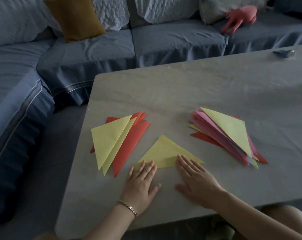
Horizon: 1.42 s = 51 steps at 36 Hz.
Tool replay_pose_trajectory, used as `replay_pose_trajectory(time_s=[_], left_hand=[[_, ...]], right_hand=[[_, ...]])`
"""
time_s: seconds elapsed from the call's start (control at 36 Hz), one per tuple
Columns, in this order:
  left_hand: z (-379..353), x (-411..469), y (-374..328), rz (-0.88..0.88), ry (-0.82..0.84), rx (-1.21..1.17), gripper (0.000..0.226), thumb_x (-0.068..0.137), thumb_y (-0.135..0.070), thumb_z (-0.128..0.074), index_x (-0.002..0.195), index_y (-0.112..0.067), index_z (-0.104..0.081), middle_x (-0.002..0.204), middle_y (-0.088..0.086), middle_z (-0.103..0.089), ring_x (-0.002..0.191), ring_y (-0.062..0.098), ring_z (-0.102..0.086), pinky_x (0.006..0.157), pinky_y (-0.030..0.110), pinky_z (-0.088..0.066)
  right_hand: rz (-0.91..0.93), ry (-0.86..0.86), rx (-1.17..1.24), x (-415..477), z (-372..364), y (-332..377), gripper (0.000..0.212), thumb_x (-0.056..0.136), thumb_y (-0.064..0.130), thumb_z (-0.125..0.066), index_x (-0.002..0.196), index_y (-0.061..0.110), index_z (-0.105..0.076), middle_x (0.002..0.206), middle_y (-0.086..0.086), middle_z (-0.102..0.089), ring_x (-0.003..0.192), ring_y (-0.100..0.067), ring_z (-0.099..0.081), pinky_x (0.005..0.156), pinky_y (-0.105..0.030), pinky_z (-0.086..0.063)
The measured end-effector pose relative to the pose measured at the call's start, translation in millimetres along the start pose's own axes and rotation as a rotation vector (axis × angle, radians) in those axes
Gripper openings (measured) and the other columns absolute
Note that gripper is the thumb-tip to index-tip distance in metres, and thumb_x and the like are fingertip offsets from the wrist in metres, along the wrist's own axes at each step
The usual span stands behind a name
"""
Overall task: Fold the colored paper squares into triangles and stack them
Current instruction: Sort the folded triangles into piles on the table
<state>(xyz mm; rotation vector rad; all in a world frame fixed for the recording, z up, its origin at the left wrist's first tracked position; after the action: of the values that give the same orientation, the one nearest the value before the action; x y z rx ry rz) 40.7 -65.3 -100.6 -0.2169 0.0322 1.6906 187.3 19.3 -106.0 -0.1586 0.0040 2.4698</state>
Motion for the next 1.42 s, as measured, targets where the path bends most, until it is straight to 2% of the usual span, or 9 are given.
replay_pose_trajectory(time_s=[0.33, 0.47, 0.61, 0.67, 0.72, 0.83, 0.97, 1.17, 1.42], left_hand=[[4, -20, 29, 0.144, 0.084, -0.088, 0.069, 0.097, -0.048, -0.005, 0.114, -0.017, -0.064, 0.124, -0.003, -0.06, 0.115, 0.012, -0.056, 0.102, 0.025, -0.022], [6, -26, 40, 0.164, -0.041, -0.177, 0.118, 0.06, -0.071, 0.034, 0.141, -0.015, -0.032, 0.15, -0.007, -0.02, 0.142, 0.01, -0.011, 0.111, 0.022, 0.007], [18, -33, 40, 0.25, -0.124, -0.181, 0.062, 0.09, -0.049, -0.037, 0.126, -0.001, -0.052, 0.138, 0.009, -0.046, 0.134, 0.022, -0.036, 0.107, 0.026, -0.028], [28, -31, 40, 0.221, -0.233, -0.13, 0.027, 0.076, -0.027, -0.071, 0.089, -0.004, -0.069, 0.099, 0.008, -0.065, 0.099, 0.027, -0.063, 0.082, 0.034, -0.054], [44, -31, 45, 0.188, -0.377, -0.132, 0.018, 0.074, -0.027, -0.064, 0.067, -0.011, -0.066, 0.075, 0.002, -0.063, 0.074, 0.024, -0.063, 0.062, 0.035, -0.057], [68, -20, 84, 0.392, -0.508, -0.168, 0.023, 0.076, -0.017, -0.064, 0.094, -0.003, -0.066, 0.099, 0.016, -0.064, 0.092, 0.037, -0.059, 0.076, 0.045, -0.05], [57, -6, 127, 0.782, -0.27, -0.336, 0.054, 0.082, -0.025, -0.063, 0.129, -0.008, -0.043, 0.131, 0.021, -0.043, 0.12, 0.04, -0.038, 0.096, 0.046, -0.036], [46, 4, 131, 0.748, -0.184, -0.244, 0.047, 0.088, -0.023, -0.055, 0.132, -0.012, -0.041, 0.13, 0.013, -0.049, 0.118, 0.035, -0.041, 0.091, 0.043, -0.04], [51, 9, 126, 0.562, -0.18, 0.019, 0.046, 0.09, -0.007, -0.047, 0.135, -0.003, -0.035, 0.107, 0.02, -0.061, 0.103, 0.035, -0.053, 0.078, 0.043, -0.048]], right_hand=[[-0.124, 0.124, -0.018, -37, -2, -53, 0.067, 0.095, 0.056, -0.013, 0.131, 0.009, -0.045, 0.136, -0.006, -0.044, 0.121, -0.015, -0.049, 0.107, -0.027, -0.008], [-0.167, 0.107, -0.022, -34, -5, -51, 0.074, 0.094, 0.059, -0.013, 0.126, 0.006, -0.053, 0.134, -0.006, -0.05, 0.123, -0.018, -0.046, 0.107, -0.029, -0.007], [-0.23, 0.091, 0.002, -34, -3, -49, 0.081, 0.092, 0.062, -0.011, 0.118, 0.005, -0.062, 0.128, -0.01, -0.057, 0.122, -0.023, -0.047, 0.109, -0.029, -0.008], [-0.279, 0.007, 0.053, -31, 9, -48, 0.075, 0.092, 0.059, -0.016, 0.112, 0.008, -0.066, 0.124, -0.008, -0.061, 0.121, -0.024, -0.051, 0.113, -0.034, -0.017], [-0.321, -0.102, 0.173, -22, 29, -47, 0.051, 0.092, 0.049, -0.036, 0.114, 0.013, -0.065, 0.127, -0.004, -0.058, 0.128, -0.023, -0.045, 0.111, -0.036, -0.023], [-0.373, -0.019, 0.357, 9, 39, -47, 0.046, 0.089, 0.039, -0.053, 0.131, 0.023, -0.045, 0.135, 0.0, -0.043, 0.129, -0.021, -0.033, 0.104, -0.031, -0.025], [-0.468, 0.21, 0.377, 42, 35, -38, 0.078, 0.074, 0.051, -0.069, 0.136, 0.02, -0.034, 0.133, -0.009, -0.039, 0.127, -0.029, -0.032, 0.102, -0.036, -0.031], [-0.566, 0.316, 0.451, 54, 26, -38, 0.069, 0.066, 0.042, -0.078, 0.12, 0.015, -0.045, 0.118, -0.005, -0.054, 0.109, -0.026, -0.053, 0.081, -0.03, -0.044], [-0.581, -0.262, 1.093, 25, 36, -74, 0.009, 0.088, 0.016, -0.06, 0.081, 0.018, -0.054, 0.077, -0.008, -0.058, 0.064, -0.026, -0.054, 0.059, -0.032, -0.041]])
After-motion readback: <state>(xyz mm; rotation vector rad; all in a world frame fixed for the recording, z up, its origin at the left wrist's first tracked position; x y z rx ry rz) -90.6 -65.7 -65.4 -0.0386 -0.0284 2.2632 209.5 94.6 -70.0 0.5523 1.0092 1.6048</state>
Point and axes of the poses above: each hand's wrist, its own x-axis towards the middle knuckle, its own z-axis out of the back of the hand, y = z × x, the point moved 7 cm from there along x, towards the middle knuckle
